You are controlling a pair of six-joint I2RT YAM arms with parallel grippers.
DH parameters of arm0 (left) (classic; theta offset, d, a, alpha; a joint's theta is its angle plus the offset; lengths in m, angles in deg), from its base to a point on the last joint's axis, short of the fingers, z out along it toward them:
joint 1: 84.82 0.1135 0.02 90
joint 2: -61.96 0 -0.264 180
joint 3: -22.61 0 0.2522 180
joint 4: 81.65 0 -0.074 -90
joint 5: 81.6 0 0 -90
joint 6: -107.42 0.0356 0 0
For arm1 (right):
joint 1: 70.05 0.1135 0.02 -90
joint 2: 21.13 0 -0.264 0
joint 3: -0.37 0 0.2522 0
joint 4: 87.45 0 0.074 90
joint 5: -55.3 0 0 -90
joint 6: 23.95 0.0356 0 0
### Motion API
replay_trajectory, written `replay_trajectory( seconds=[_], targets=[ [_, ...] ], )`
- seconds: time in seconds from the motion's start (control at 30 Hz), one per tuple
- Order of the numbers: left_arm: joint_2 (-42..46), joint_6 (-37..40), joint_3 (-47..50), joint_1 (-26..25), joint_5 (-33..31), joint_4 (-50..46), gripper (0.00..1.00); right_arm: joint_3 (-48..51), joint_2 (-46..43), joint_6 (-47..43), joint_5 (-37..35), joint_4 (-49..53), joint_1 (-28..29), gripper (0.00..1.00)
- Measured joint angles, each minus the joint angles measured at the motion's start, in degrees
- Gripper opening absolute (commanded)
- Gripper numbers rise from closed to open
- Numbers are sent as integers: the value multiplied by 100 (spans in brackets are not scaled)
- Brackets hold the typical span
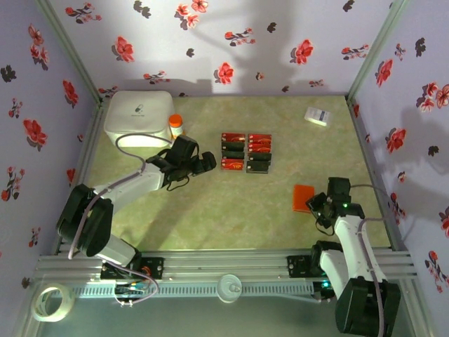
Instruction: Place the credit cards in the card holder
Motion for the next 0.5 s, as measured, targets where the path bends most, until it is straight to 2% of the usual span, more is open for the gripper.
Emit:
replay_trajectory(
  seconds=[0.5],
  targets=[
    [-24, -282, -229, -129, 90, -4, 100, 155, 306, 15, 116, -605, -160, 37]
  ],
)
